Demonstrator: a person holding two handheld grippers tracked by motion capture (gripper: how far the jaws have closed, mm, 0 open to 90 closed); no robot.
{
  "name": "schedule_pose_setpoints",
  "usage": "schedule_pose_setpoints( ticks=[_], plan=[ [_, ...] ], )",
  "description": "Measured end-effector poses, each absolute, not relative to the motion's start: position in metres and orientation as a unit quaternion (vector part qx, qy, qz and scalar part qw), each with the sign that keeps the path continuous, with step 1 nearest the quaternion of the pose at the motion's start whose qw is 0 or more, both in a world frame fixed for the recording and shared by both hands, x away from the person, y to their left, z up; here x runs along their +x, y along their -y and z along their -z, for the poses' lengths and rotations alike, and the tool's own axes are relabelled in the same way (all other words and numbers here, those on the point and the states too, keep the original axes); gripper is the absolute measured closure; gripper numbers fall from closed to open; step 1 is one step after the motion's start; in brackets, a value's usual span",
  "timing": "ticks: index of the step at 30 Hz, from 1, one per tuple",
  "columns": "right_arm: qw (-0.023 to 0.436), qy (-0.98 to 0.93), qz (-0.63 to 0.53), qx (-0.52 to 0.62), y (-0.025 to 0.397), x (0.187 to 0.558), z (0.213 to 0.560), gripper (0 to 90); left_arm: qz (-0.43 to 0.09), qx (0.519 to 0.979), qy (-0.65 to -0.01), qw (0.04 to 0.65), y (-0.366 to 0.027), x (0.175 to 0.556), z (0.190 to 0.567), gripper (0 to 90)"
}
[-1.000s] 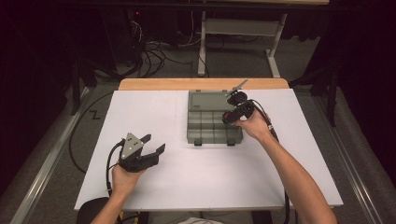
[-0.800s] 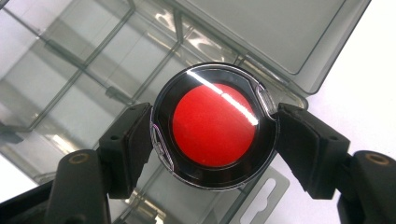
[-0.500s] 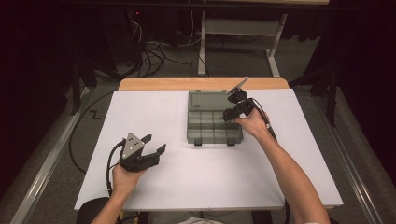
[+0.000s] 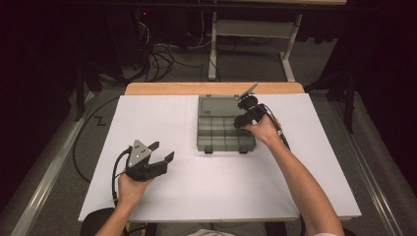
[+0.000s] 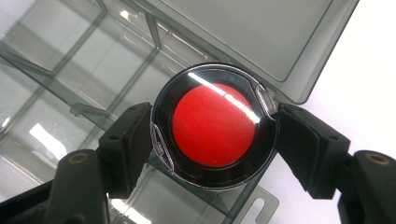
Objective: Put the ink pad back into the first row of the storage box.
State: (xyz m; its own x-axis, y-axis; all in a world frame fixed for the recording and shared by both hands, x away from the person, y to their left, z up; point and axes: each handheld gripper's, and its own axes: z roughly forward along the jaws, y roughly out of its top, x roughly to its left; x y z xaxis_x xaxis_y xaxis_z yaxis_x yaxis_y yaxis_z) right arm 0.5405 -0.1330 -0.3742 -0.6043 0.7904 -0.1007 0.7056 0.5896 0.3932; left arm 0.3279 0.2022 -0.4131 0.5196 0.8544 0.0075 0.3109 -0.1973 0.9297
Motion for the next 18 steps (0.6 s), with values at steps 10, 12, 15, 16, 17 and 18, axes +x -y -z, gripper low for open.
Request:
schedule_pose_setpoints(
  ticks=[10,12,15,16,17,18],
  plan=[
    [0.142,-0.88,-0.159,0.424,0.1325,0.5389,0.3713,29.4,-0.278,0.722,-0.404,0.488,-0.202,0.3276,0.413,35.1],
    [0.142,-0.88,-0.164,0.423,0.1331,0.5386,0.3708,29.4,-0.279,0.722,-0.404,0.488,-0.2019,0.3275,0.413,35.1],
    [0.14,-0.879,-0.166,0.423,0.1345,0.5375,0.3703,31.6,-0.279,0.722,-0.403,0.488,-0.2021,0.3273,0.4129,35.0],
    [0.14,-0.878,-0.168,0.426,0.1349,0.5368,0.37,32.7,-0.28,0.722,-0.403,0.488,-0.2022,0.3272,0.4129,35.0],
    [0.14,-0.879,-0.171,0.423,0.1359,0.5367,0.3695,34.1,-0.28,0.722,-0.403,0.488,-0.2023,0.3272,0.4128,35.0],
    [0.139,-0.878,-0.172,0.424,0.1367,0.536,0.3687,35.0,-0.28,0.722,-0.403,0.488,-0.2023,0.3273,0.4128,35.0]
  ],
)
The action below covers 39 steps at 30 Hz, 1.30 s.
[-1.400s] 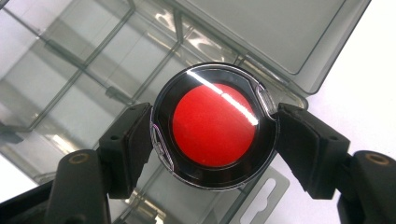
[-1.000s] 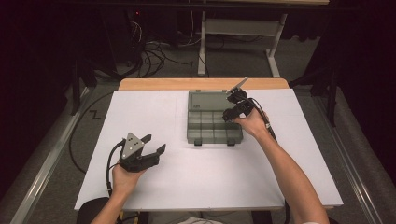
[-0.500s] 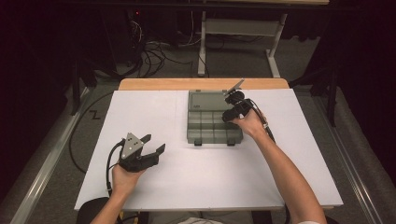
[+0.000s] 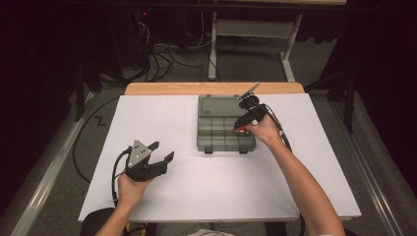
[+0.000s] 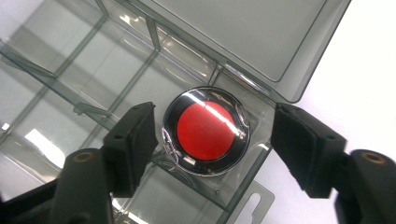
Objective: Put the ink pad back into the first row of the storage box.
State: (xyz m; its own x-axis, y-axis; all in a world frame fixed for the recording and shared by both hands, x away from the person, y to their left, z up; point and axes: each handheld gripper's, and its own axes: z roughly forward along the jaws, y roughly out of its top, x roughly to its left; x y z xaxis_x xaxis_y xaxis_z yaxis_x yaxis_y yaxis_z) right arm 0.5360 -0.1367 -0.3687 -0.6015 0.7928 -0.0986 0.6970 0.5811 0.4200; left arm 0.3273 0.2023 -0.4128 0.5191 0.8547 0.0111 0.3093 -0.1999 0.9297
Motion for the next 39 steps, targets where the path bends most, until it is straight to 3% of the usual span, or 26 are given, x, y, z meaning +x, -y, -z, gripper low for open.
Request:
schedule_pose_setpoints(
  ticks=[39],
  plan=[
    [0.116,-0.85,-0.254,0.447,0.185,0.505,0.362,47.9,-0.282,0.721,-0.402,0.488,-0.199,0.327,0.413,33.7]
  ],
)
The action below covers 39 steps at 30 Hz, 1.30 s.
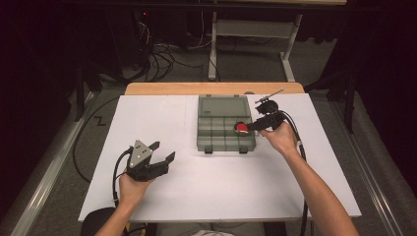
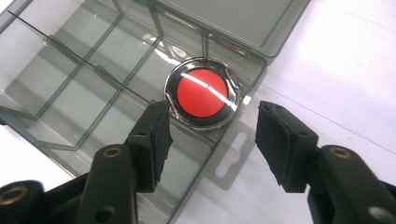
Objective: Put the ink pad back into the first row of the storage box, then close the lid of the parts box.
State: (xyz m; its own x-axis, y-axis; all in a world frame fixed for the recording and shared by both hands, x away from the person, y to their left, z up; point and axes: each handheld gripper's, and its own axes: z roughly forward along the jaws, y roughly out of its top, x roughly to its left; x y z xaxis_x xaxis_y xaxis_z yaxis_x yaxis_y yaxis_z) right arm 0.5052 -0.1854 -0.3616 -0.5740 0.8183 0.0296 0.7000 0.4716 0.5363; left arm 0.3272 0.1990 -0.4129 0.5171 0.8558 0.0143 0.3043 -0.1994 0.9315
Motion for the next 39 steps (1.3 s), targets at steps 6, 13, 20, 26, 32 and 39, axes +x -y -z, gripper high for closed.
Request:
schedule_pose_setpoints(
  ticks=[6,13,20,26,32,39],
  plan=[
    [0.115,-0.843,-0.267,0.452,0.199,0.498,0.361,50.5,-0.28,0.722,-0.403,0.488,-0.198,0.328,0.413,33.6],
    [0.12,-0.83,-0.297,0.456,0.214,0.487,0.36,51.9,-0.279,0.724,-0.4,0.487,-0.197,0.328,0.414,33.8],
    [0.109,-0.823,-0.313,0.461,0.224,0.479,0.366,54.3,-0.278,0.723,-0.402,0.489,-0.197,0.328,0.413,34.0],
    [0.096,-0.819,-0.329,0.46,0.224,0.478,0.368,59.8,-0.275,0.717,-0.414,0.489,-0.2,0.33,0.412,34.5],
    [0.097,-0.822,-0.329,0.454,0.217,0.48,0.37,65.2,-0.279,0.713,-0.418,0.49,-0.201,0.333,0.407,34.6],
    [0.086,-0.829,-0.316,0.453,0.208,0.485,0.375,69.1,-0.271,0.708,-0.425,0.495,-0.198,0.342,0.399,34.6]
  ],
)
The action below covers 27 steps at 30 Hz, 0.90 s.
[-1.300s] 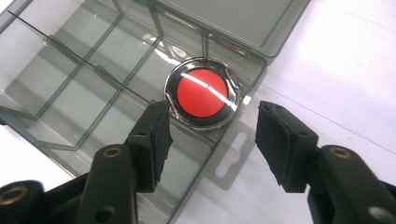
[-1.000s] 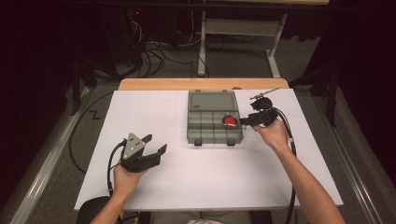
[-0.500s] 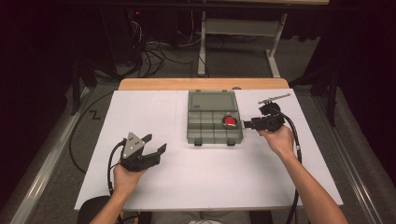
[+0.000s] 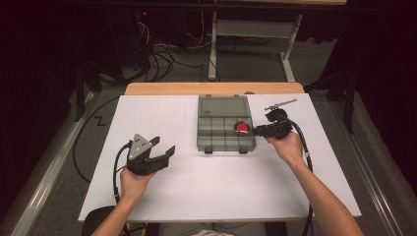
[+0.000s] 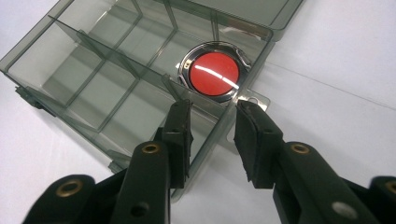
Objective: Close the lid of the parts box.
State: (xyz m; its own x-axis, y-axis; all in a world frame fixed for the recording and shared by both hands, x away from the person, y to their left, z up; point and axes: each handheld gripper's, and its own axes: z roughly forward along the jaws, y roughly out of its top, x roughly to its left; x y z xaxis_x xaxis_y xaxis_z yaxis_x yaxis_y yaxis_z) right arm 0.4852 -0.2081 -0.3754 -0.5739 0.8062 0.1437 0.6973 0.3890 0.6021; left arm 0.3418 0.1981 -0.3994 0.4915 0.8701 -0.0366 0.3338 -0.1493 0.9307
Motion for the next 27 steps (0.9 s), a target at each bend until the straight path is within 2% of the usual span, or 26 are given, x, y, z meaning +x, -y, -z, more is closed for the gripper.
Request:
schedule_pose_setpoints(
  ticks=[5,27],
  plan=[
    [0.078,-0.828,-0.306,0.462,0.206,0.493,0.38,73.4,-0.263,0.71,-0.424,0.497,-0.194,0.354,0.392,34.5],
    [0.062,-0.832,-0.27,0.48,0.2,0.51,0.385,74.6,-0.252,0.716,-0.436,0.484,-0.165,0.41,0.383,34.7]
  ],
)
